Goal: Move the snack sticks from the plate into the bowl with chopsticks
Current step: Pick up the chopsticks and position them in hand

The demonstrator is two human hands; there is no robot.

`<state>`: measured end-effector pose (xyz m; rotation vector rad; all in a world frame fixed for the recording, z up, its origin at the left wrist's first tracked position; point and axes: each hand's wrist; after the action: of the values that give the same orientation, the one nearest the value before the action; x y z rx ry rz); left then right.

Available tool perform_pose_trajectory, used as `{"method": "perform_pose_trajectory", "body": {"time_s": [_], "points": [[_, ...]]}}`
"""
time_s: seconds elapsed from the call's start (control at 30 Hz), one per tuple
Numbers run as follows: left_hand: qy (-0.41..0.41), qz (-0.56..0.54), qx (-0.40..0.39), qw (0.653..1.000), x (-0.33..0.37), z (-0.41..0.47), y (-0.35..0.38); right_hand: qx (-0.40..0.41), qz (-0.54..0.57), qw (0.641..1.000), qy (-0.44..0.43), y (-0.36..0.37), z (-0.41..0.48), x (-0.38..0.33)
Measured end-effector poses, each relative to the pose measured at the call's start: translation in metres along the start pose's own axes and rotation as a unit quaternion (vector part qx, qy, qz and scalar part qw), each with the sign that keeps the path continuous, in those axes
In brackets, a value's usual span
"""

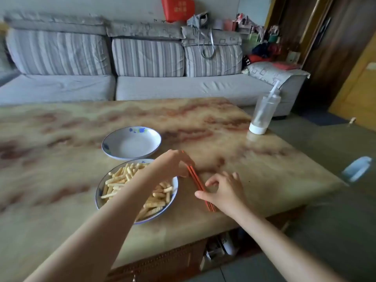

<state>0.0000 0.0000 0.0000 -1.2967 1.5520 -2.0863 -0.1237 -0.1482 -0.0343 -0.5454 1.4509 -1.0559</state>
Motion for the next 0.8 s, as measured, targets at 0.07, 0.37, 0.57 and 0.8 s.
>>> {"method": "perform_pose_trajectory", "body": {"time_s": [0.07,0.37,0.57,0.8], "points": [[-0.002,0.020,-0.020,1.000,0.001,0.003,0.007,-0.014,-0.072,0.997,0.019,0.001,-0.005,0.000],[0.045,0.058,-0.034,0.997,-0.001,0.017,0.029,-0.004,-0.043,0.997,0.059,0.000,-0.005,0.014],[0.081,0.067,-0.053,0.993,0.007,0.031,0.038,0.008,-0.013,0.997,0.077,-0.008,0.002,0.027],[0.092,0.101,-0.091,0.986,0.008,0.038,0.036,-0.005,-0.010,0.997,0.074,-0.009,0.005,0.034]]}}
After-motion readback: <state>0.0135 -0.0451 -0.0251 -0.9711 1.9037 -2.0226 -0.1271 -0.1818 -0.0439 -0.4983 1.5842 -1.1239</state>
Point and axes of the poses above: each hand's wrist, its own z-axis towards the middle knuckle, its own y-axis out of the palm, x = y × z, and after that the axes turned 2 degrees about -y, right-handed
